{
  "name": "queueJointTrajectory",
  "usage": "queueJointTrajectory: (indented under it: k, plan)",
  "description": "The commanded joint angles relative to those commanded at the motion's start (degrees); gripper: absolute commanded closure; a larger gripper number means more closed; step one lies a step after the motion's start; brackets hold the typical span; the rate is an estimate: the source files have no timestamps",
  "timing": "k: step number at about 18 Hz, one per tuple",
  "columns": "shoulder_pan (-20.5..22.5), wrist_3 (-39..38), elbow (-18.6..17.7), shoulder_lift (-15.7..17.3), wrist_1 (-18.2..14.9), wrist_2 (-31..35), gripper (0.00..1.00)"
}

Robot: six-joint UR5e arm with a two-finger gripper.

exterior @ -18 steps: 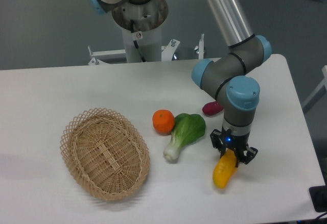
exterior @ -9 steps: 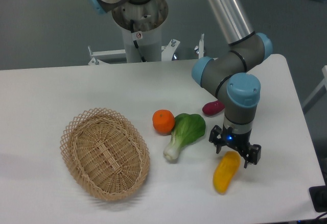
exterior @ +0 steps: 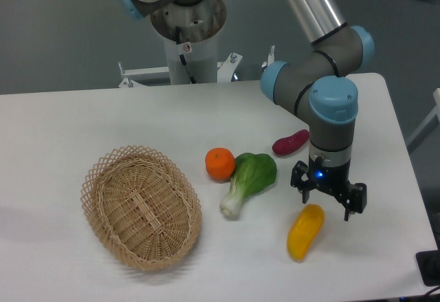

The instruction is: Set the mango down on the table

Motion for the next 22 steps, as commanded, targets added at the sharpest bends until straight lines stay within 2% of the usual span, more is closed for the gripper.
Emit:
queueJointTrajectory:
  k: [4,7,10,12,14,17,19,22]
  plan:
    - [1.6,0.7,0.4,3.9,-2.2,0.4,0.0]
    - [5.0,3.5,0.3,7.9,-8.5,-0.4,0.0]
    - [8.5,13.4,-0.4,10.7,-13.3,-1.1,0.0]
    - [11.0,16.9,-0.3,12.6,-16.9,-2.4,0.0]
    - [13.4,19.9,-0.3,14.2,-19.1,-4.5,0.0]
    - [18.4,29.1,-0.3,16.5,-25.4,-6.1,0.0]
    - [20.9,33.4,-0.3,17.4,-26.9,-8.8,0.0]
    - [22.4,33.7,-0.4,17.9,-27.2,-11.1,0.0]
